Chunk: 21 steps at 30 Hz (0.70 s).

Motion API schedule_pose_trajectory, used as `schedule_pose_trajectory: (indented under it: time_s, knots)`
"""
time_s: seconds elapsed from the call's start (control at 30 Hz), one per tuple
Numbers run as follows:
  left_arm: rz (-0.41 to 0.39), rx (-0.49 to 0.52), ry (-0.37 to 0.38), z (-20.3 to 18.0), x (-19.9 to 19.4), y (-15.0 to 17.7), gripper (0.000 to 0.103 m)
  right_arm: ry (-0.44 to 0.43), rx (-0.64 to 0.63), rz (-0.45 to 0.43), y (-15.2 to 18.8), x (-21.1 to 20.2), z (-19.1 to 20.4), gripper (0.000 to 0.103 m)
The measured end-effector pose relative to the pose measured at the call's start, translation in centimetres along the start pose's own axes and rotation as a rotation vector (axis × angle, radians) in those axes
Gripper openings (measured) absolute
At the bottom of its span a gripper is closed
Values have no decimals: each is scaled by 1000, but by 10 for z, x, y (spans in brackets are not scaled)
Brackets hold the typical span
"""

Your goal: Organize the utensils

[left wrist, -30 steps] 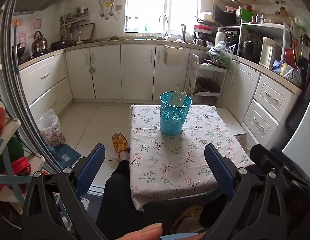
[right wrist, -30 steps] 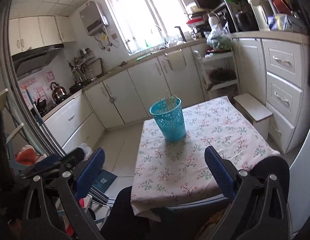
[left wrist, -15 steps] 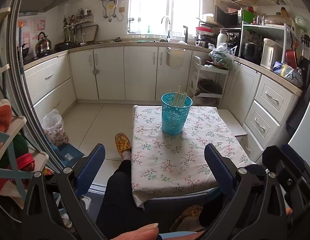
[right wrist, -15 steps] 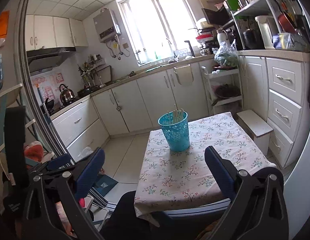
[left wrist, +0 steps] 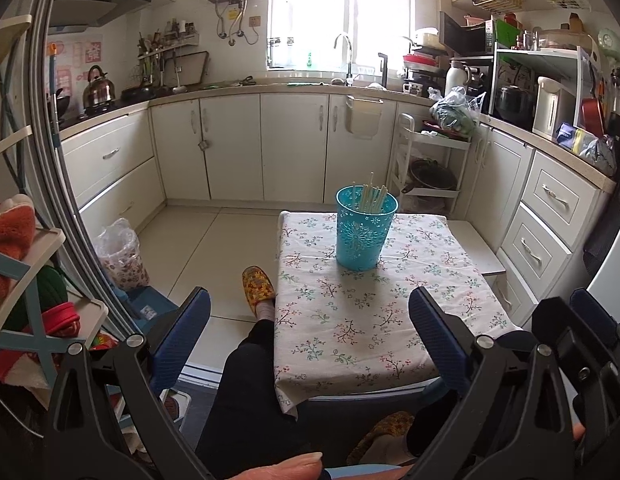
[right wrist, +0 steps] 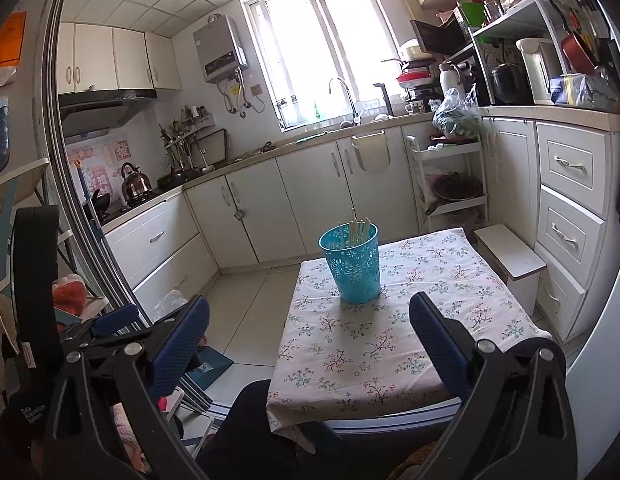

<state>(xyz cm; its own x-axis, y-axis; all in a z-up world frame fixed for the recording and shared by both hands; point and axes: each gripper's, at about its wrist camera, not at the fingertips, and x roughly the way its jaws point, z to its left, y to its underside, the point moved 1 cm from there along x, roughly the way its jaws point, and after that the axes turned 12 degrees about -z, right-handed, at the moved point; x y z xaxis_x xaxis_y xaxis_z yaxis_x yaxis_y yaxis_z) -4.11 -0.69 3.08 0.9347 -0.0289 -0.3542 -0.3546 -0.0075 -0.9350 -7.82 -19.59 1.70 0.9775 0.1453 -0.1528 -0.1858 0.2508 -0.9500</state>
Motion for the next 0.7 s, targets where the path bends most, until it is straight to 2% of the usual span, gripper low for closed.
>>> schedule_pose_trajectory:
  time_s: [0.7]
  knots:
    - [-29, 17, -25, -4, -10, -2, 95, 0, -6, -12, -3, -3, -5, 96]
